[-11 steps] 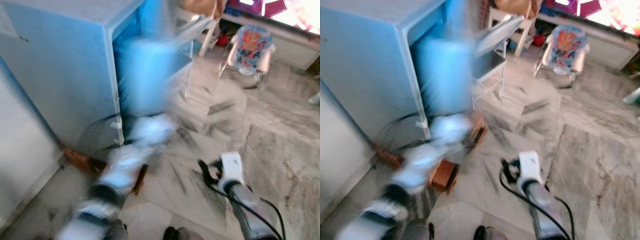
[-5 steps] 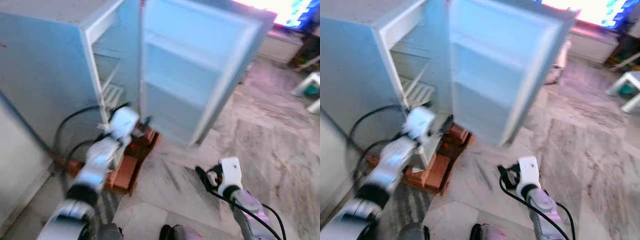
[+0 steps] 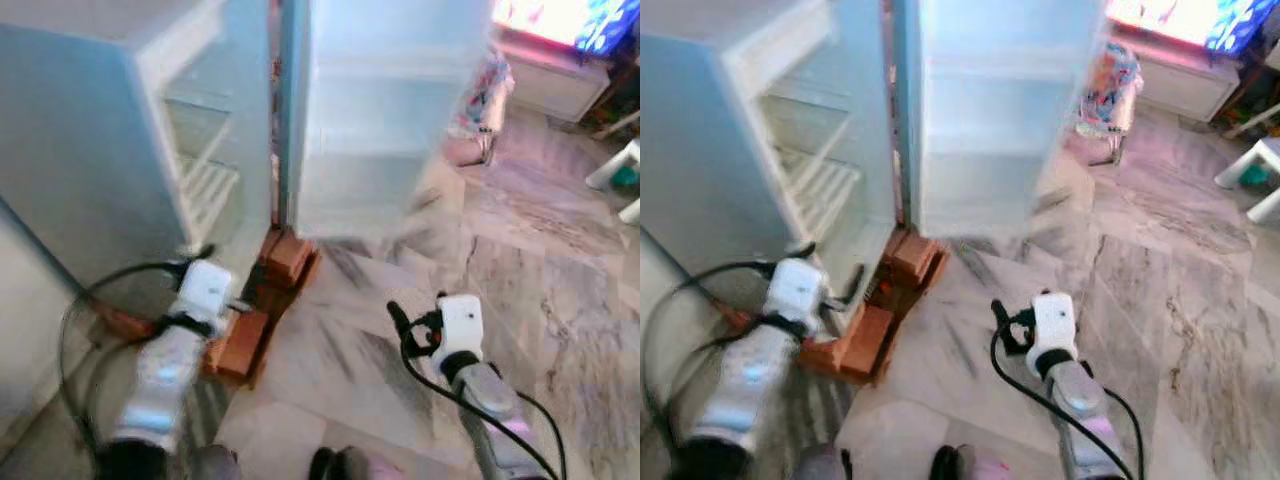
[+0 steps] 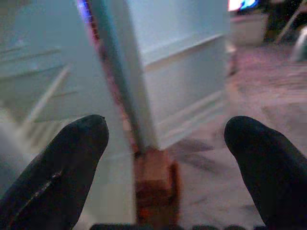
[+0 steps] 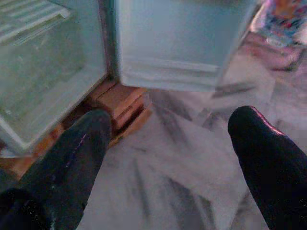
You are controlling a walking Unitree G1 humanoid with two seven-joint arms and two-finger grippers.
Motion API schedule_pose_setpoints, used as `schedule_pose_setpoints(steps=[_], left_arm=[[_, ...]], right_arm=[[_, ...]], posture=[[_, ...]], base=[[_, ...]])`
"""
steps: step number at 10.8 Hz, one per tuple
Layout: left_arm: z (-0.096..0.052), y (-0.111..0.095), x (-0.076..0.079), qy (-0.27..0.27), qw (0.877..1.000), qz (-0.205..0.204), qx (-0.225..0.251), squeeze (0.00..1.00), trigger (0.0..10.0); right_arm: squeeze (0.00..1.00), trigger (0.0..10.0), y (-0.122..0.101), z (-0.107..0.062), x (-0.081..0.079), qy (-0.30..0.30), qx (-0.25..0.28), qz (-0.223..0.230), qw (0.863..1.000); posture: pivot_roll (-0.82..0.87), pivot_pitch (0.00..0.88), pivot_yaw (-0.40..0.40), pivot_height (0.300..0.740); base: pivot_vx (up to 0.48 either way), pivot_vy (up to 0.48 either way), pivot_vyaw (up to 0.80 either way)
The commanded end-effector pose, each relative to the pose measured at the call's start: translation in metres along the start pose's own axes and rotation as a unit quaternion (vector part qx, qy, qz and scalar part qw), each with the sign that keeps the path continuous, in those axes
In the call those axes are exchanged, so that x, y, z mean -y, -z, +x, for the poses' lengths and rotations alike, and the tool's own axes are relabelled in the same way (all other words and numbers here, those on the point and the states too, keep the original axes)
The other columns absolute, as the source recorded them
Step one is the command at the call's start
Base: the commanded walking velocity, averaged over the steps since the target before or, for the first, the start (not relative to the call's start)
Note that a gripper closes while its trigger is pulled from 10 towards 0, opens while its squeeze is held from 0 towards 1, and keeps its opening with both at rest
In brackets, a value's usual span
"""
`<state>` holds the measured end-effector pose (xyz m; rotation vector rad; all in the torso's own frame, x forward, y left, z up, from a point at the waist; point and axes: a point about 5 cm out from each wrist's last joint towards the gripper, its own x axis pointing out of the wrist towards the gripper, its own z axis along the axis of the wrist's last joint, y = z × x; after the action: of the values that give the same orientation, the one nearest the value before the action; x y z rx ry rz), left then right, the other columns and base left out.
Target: Restocking fridge
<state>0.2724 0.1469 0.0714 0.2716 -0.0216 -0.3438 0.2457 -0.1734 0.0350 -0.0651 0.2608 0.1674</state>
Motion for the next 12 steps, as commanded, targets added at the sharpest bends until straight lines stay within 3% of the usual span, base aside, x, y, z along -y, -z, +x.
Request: schedule_pose_setpoints(steps=[1, 5, 7, 9, 12], left_arm=[[-0.004, 0.002, -0.002, -0.006, 1.0, 0.001, -0.012, 0.0, 10.0], [-0.006, 0.004, -0.003, -0.023, 0.999, -0.011, -0.026, 0.0, 10.0], [-0.005, 0.005, 0.002, -0.019, 0.999, -0.011, -0.03, 0.0, 10.0], [-0.002, 0.006, 0.002, -0.025, 0.999, -0.014, -0.033, 0.0, 10.0], [0.002, 0.002, 0.001, -0.028, 0.999, -0.01, -0.027, 0.0, 10.0]], right_arm=[[0.0, 10.0, -0.007, 0.001, 0.003, 0.01, 0.016, -0.005, 1.0], [0.0, 10.0, -0.008, 0.001, 0.007, 0.028, 0.025, -0.003, 0.999], [0.0, 10.0, -0.008, 0.004, 0.001, 0.024, 0.033, -0.005, 0.999], [0.0, 10.0, -0.01, 0.007, -0.003, 0.016, 0.036, -0.01, 0.999], [0.0, 10.0, -0.017, 0.012, 0.004, 0.023, 0.048, -0.019, 0.998]], posture=[[0.13, 0.103, -0.103, 0.74], [0.13, 0.085, -0.109, 0.74], [0.12, 0.074, -0.102, 0.74], [0.12, 0.071, -0.104, 0.74], [0.12, 0.081, -0.105, 0.74]], base=[[0.0, -0.428, 0.0], [0.247, -0.361, -0.26], [0.411, -0.141, 0.0], [0.444, 0.0, -0.71], [0.453, 0.0, -0.8]])
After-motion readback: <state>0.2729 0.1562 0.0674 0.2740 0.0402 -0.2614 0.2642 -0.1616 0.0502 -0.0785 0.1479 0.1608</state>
